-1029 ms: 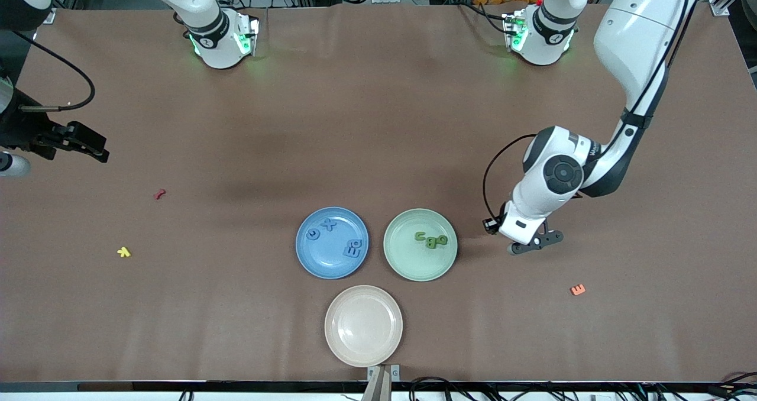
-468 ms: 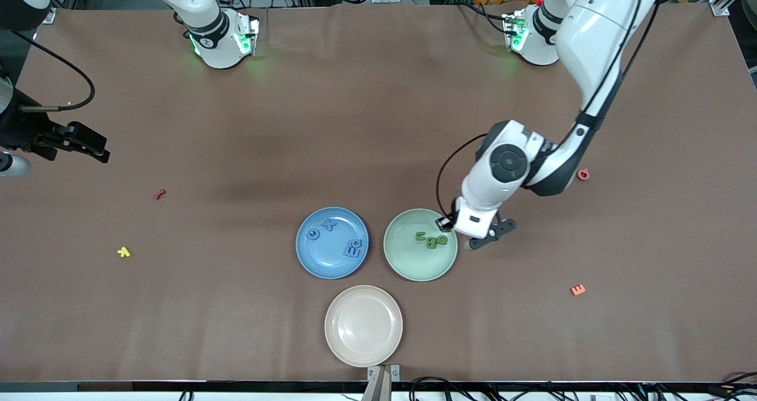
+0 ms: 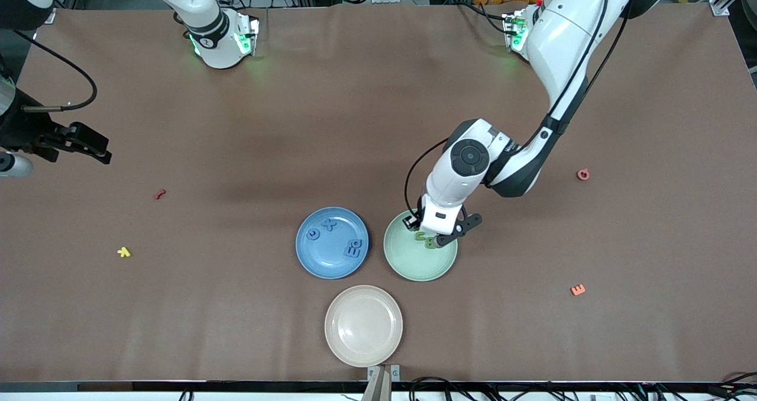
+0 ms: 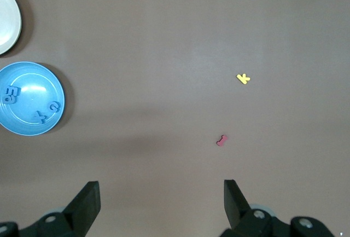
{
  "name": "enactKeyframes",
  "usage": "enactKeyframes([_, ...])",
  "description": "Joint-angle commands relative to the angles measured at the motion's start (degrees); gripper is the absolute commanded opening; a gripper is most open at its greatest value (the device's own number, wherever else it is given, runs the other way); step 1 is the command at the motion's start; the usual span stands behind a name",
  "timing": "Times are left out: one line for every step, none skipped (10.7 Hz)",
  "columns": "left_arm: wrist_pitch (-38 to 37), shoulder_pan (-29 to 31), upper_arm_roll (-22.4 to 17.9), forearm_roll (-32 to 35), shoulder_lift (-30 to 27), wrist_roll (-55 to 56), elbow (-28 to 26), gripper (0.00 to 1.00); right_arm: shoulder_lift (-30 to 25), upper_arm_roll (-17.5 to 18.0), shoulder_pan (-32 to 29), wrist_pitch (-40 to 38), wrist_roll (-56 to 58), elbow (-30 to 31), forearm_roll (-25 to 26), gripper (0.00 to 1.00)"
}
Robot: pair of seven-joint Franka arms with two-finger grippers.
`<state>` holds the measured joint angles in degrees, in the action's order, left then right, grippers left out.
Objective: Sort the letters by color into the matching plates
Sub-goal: 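Open the left gripper to drop the N onto the green plate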
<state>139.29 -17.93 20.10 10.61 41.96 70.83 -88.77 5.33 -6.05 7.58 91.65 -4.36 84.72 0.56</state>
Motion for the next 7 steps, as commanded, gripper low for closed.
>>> enactKeyframes([-0.42,-2.37,-2.16,-0.07,1.81,0.46,2.98,0.74,-0.14,1.04,-0.81,0.38,-0.39,0.27,1.02,1.00])
enactKeyframes([-0.42,-2.90,-2.95,2.72,1.81,0.80,2.90,1.00,-0.14,1.04,-0.81,0.38,-0.39,0.27,0.93,1.00])
enactKeyframes([-0.42,-2.73,-3.05,3.18,1.81,0.46,2.98,1.00,-0.14,1.04,-0.81,0.38,-0.39,0.27,0.93,1.00])
enactKeyframes([-0.42,-2.29,-3.13,3.45,1.46,0.37,2.98,1.00,-0.14,1.04,-0.64,0.38,-0.04,0.27,0.93,1.00])
enactKeyframes([-0.51,-1.68,-3.13,3.80,1.28,-1.29,2.98,1.00,0.03,1.04,-0.55,0.38,3.10,0.27,0.76,1.00])
enactKeyframes([-0.77,-0.11,-3.13,3.80,0.93,-5.48,2.98,1.00,0.03,1.04,-0.81,0.29,8.52,0.27,0.58,1.00])
enactKeyframes([-1.30,2.26,-3.13,3.98,0.32,-9.61,2.81,1.00,0.03,1.04,-1.16,0.29,11.36,0.36,0.23,1.00])
